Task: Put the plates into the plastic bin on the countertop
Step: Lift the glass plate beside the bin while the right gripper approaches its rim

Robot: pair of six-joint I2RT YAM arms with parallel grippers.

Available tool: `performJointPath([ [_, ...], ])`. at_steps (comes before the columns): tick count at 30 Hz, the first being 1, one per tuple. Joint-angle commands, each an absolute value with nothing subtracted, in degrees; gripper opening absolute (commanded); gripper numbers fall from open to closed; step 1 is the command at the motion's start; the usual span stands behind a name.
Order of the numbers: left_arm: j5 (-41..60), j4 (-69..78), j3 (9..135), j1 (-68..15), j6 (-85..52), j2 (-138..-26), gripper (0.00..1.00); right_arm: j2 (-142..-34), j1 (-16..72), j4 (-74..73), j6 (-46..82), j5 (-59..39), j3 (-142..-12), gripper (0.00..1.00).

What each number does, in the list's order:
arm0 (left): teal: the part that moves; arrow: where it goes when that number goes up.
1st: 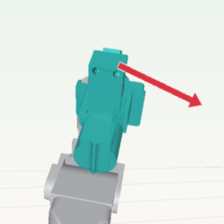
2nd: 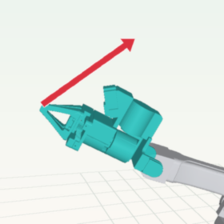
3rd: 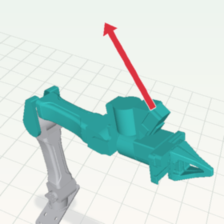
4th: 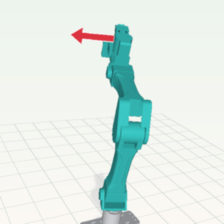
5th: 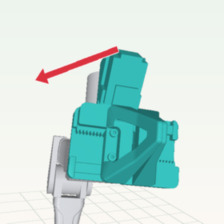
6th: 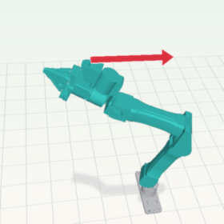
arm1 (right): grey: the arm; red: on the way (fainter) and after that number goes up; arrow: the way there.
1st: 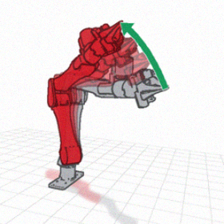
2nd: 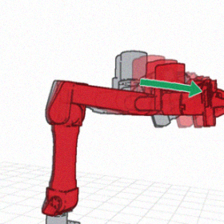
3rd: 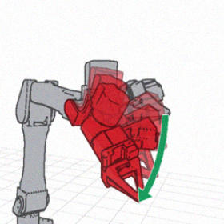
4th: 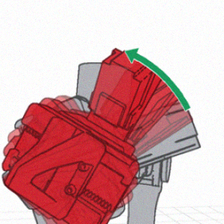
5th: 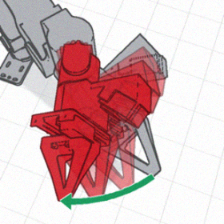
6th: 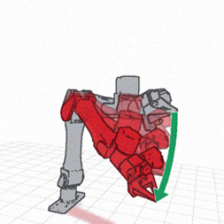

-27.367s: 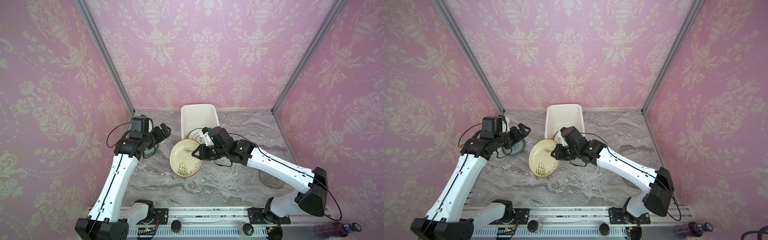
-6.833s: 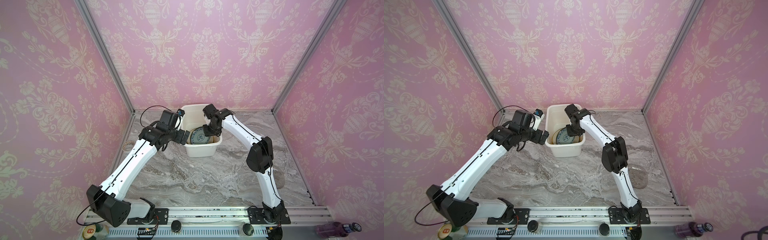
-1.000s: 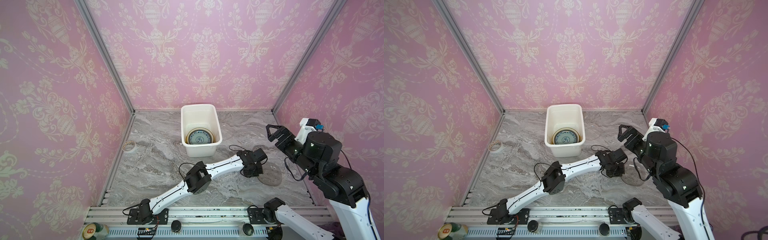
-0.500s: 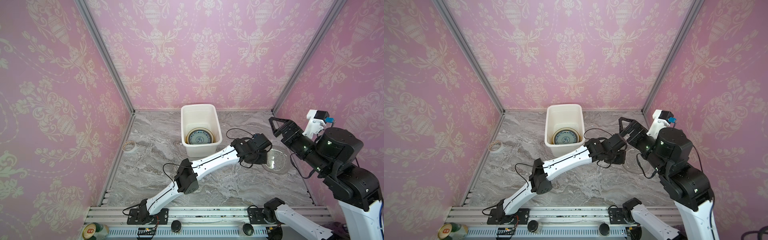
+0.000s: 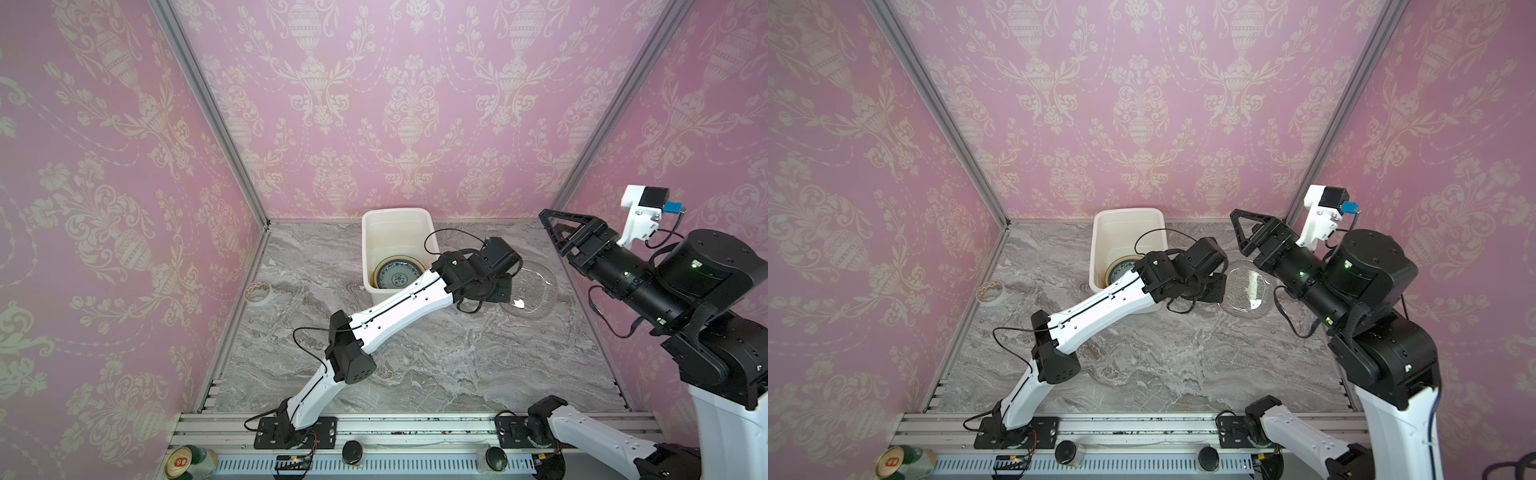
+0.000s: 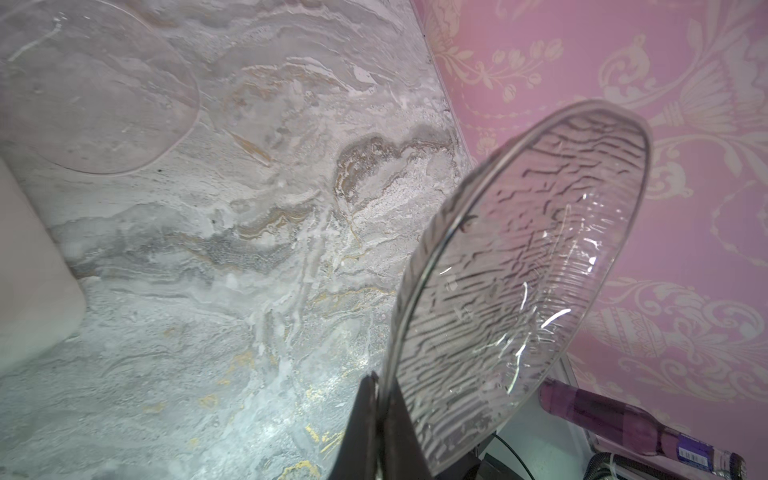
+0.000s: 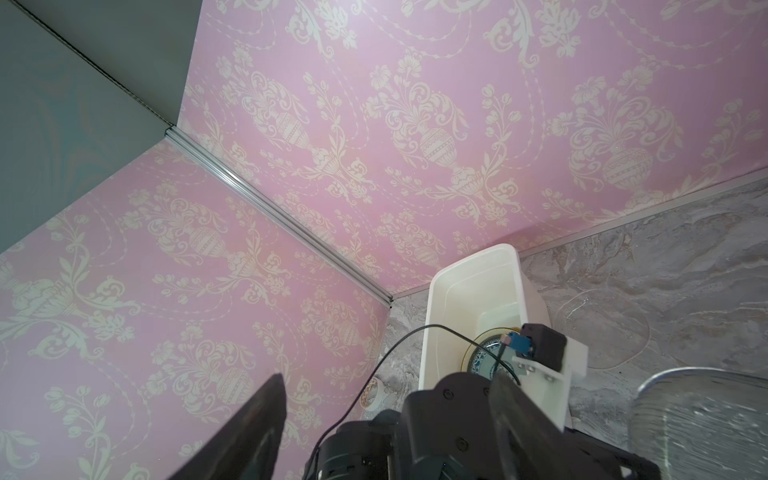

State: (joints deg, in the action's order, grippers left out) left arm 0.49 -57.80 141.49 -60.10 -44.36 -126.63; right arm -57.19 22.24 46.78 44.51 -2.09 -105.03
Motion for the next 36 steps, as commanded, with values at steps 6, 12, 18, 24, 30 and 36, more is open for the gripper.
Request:
performJointPath([
  [6, 1.24, -53.16, 120.03, -53.28, -41.78, -108.31, 0.00, -59.18, 21.97, 53.35, 40.50, -9.20, -107.90, 0.65],
  [12, 8.90, -44.72, 103.38, -46.73, -45.15, -96.32, 0.00, -61.42, 21.97, 60.23, 34.78, -12.78, -107.76, 0.61],
  [18, 16.50, -42.03, 95.61, -41.96, -47.67, -89.67, 0.00, -62.96, 21.93, 62.81, 30.60, -17.83, -101.36, 0.60],
  [24, 23.69, -39.56, 90.65, -38.88, -50.17, -85.36, 0.00, -62.61, 21.97, 59.53, 30.77, -18.73, -91.59, 0.60],
  [30, 26.40, -40.00, 88.08, -38.39, -50.75, -82.88, 0.00, -63.03, 21.97, 54.83, 30.59, -18.23, -84.93, 0.57],
  [36, 27.02, -41.14, 86.79, -38.26, -50.27, -81.88, 0.00, -64.43, 21.97, 51.75, 29.99, -16.74, -83.29, 0.46],
])
